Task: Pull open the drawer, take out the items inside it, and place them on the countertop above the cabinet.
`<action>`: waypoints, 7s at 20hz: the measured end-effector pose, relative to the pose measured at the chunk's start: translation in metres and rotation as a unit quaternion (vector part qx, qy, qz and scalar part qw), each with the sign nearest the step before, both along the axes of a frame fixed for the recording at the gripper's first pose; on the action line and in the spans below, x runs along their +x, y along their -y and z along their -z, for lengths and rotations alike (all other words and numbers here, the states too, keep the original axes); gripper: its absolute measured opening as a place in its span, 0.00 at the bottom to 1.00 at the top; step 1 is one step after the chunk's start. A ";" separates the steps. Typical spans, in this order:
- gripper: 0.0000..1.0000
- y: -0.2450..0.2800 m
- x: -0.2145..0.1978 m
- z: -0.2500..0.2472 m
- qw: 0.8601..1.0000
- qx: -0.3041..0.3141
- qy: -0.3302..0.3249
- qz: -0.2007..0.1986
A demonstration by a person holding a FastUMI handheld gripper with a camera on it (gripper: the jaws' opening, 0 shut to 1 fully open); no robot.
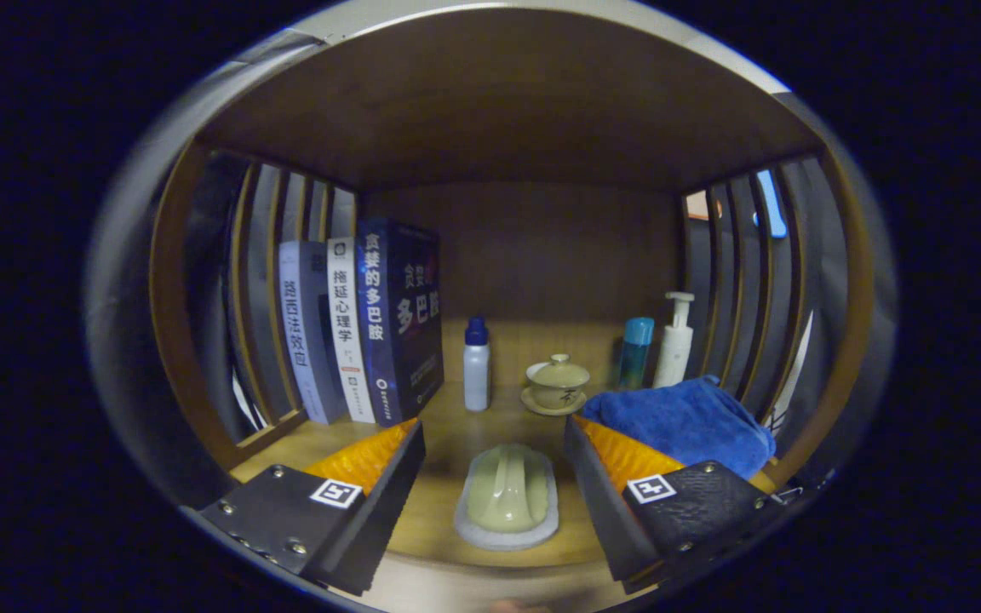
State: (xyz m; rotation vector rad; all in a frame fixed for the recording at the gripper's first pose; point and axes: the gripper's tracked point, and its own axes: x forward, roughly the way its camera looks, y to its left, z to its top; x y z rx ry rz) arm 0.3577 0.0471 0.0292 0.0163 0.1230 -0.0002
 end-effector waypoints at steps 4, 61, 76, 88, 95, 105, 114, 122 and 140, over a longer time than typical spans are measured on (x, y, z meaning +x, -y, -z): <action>0.98 -0.001 -0.049 -0.020 1.000 0.003 0.020 -0.015; 0.97 0.006 -0.272 0.169 0.995 -0.017 -0.080 0.047; 0.97 0.005 -0.261 0.168 0.996 -0.019 -0.078 0.046; 0.98 0.005 -0.241 0.162 0.996 -0.020 -0.071 0.048; 0.97 0.006 -0.210 0.157 0.996 -0.014 -0.066 0.051; 0.98 0.009 -0.165 0.156 0.997 -0.039 -0.046 0.053; 0.98 0.009 -0.137 0.157 0.997 -0.044 -0.031 0.056; 0.98 0.011 -0.119 0.157 0.997 -0.047 -0.023 0.051; 0.98 0.012 -0.084 0.158 0.997 -0.052 -0.022 0.052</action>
